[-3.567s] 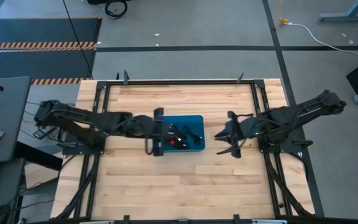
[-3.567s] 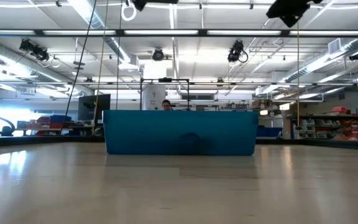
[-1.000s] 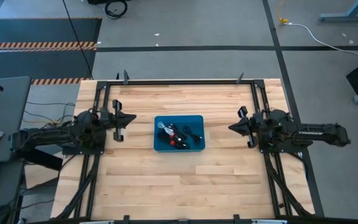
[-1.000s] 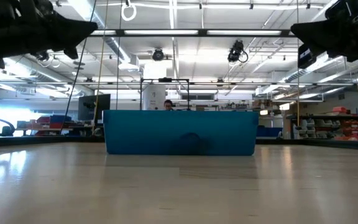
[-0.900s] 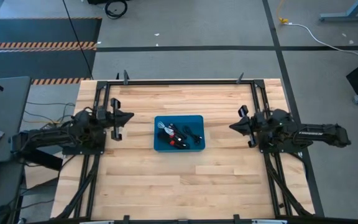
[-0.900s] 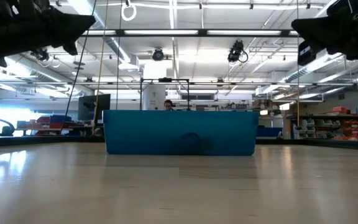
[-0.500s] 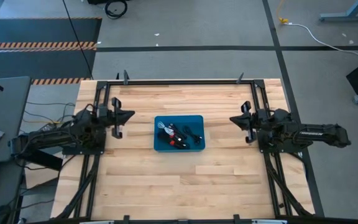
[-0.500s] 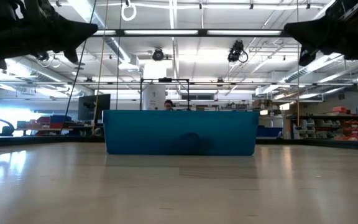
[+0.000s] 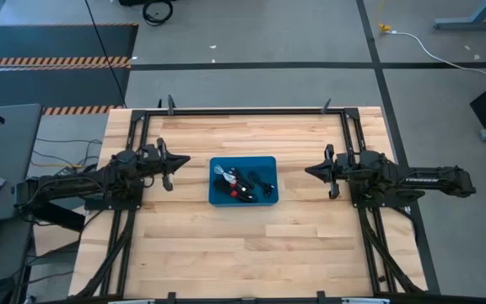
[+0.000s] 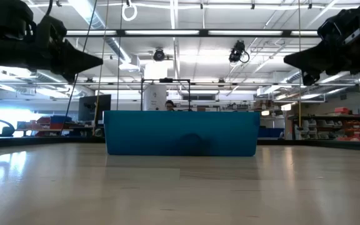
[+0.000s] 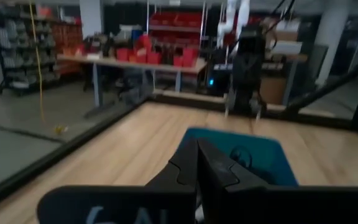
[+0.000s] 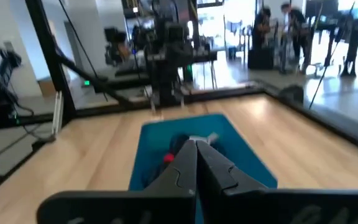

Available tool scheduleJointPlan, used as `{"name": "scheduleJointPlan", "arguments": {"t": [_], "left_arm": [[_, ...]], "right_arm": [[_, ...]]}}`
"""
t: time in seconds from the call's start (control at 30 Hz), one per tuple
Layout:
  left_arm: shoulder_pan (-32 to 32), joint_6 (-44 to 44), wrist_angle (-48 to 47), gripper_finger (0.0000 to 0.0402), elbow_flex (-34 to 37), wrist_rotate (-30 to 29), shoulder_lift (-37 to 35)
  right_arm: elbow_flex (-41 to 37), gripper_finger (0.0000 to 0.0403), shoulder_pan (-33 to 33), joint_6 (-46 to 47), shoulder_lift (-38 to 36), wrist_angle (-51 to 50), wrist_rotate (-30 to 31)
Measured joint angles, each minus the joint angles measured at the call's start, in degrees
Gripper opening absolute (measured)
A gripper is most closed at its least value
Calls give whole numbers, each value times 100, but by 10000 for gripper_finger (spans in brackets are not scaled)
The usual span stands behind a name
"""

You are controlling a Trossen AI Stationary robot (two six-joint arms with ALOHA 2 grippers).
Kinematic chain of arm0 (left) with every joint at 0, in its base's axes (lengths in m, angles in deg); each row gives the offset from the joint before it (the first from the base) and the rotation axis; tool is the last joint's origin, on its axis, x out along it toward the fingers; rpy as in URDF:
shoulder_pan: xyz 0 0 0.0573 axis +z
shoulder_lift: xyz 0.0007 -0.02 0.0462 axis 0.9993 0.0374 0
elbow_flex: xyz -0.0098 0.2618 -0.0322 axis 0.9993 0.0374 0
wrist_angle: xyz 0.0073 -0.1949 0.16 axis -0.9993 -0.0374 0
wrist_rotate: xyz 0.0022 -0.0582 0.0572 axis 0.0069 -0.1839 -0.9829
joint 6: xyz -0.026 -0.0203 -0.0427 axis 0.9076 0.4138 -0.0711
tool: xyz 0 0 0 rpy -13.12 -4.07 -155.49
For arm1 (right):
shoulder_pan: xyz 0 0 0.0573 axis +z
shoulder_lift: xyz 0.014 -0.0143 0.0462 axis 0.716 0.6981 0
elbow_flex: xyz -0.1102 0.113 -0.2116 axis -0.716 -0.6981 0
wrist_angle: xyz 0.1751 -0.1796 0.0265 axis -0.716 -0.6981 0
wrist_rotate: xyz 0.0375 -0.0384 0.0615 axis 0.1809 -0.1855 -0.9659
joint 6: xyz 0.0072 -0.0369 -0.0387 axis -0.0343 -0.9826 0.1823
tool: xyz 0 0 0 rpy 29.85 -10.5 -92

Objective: Pick and place USB-C Cables
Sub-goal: Return to Home Position

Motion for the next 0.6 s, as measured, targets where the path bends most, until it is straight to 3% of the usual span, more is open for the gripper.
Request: {"name": "scheduleJointPlan", "arguments": {"t": [0.2, 0.37, 0.6], "left_arm": [[-4, 33, -510, 5, 0, -83, -2], [-11, 53, -820, 5, 0, -190, 0], [-196, -25, -983, 5, 1, -411, 0]], "right_arm": [[0, 5, 2, 189, 0, -362, -38], [0, 6, 0, 208, 2, -771, 267], [0, 5, 7, 76, 0, -720, 256]]}}
